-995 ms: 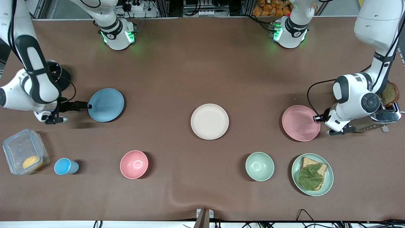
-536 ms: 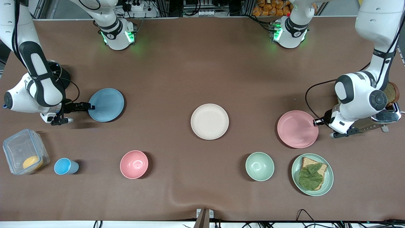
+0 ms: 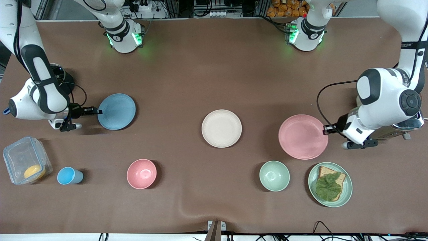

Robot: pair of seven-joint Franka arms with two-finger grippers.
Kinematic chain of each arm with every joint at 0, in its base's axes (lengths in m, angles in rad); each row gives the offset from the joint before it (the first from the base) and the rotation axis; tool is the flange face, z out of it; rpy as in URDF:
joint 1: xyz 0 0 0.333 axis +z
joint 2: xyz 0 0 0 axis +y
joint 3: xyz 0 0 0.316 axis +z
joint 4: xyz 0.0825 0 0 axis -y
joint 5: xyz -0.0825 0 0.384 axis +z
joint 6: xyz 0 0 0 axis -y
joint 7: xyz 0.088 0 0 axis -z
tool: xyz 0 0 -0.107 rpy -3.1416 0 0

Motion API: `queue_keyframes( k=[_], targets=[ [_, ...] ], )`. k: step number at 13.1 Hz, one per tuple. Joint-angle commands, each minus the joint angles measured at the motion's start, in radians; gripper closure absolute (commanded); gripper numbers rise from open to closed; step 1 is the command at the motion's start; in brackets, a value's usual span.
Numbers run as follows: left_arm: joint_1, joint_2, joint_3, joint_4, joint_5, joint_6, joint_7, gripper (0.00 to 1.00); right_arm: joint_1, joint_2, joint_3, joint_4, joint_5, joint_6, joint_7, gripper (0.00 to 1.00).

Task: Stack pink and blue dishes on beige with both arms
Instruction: 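Carry the pink plate toward the cream plate while the right gripper lifts the blue plate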

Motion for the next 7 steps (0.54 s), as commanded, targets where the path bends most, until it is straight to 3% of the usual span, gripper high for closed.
queue_keyframes(
  k=[1,7],
  targets=[
    [0.002,0.0,-0.082,0.096,-0.017,-0.104,-0.116,1.0,0.001,0.005,0.001,0.071,0.03,-0.092,-0.011,1.0],
    [-0.016,-0.005,-0.24,0.182,0.0,-0.156,-0.377,1.0,0.001,0.01,-0.002,0.24,0.015,-0.258,0.015,1.0]
  ],
)
